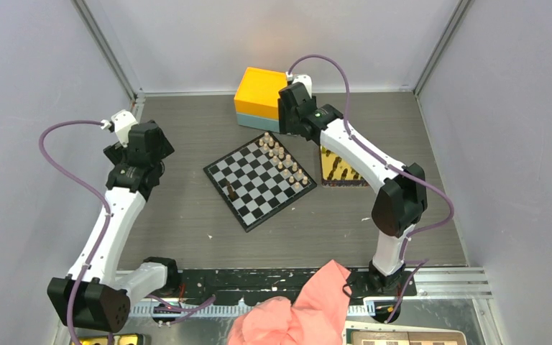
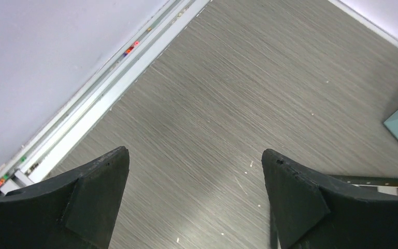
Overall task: Set up the chess pieces on the board
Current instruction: Pick up the chess piece from the storage box.
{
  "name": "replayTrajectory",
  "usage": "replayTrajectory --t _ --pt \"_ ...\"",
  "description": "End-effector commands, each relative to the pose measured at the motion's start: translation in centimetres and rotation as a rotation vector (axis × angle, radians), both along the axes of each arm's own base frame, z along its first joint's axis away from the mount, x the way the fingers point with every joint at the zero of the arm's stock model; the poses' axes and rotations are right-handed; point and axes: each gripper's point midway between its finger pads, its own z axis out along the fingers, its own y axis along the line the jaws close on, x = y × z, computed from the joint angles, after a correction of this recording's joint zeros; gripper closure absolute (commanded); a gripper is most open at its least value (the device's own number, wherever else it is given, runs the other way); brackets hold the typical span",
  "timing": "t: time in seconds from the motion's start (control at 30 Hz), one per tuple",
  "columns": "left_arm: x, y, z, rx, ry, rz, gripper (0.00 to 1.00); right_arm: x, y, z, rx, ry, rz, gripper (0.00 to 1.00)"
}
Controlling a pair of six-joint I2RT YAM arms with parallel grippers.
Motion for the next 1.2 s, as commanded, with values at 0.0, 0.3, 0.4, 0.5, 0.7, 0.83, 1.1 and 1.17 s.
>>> replayTrajectory --t 0.0,0.3,0.4,0.5,0.7,0.83,1.1,1.17 --pt "2.2 0.4 1.9 0.100 -0.112 -0.069 0.00 2.0 -2.8 5.7 0.075 -0.154 -0.071 0.36" --pt "1.4 0.2 4.3 0.124 -0.128 -0.108 0.00 3.1 -3.6 7.9 0.130 -0.177 -0.037 0.34" --pt "1.0 0.2 4.8 0.118 -0.153 -0.111 0.00 2.9 -3.1 9.0 0.155 -0.181 -0.004 0.34" --pt "1.1 0.0 4.2 0.102 -0.170 -0.111 0.00 2.9 -3.7 9.2 0.138 -0.189 -0.020 0.34" --pt "1.5 -0.1 1.8 0.085 -0.126 -0.103 0.00 3.0 -7.2 6.6 0.065 -0.127 -0.128 0.34" --pt "1.5 -0.1 0.9 0.052 -0.133 -0.074 0.00 3.3 -10.4 3.5 0.075 -0.078 -0.255 0.34" --pt "1.9 0.2 1.1 0.023 -0.164 -0.026 0.00 2.5 -15.1 -2.6 0.111 0.013 -0.420 0.35" --pt "2.0 0.1 1.5 0.014 -0.177 -0.022 0.00 2.3 -15.6 -3.8 0.123 0.041 -0.433 0.35"
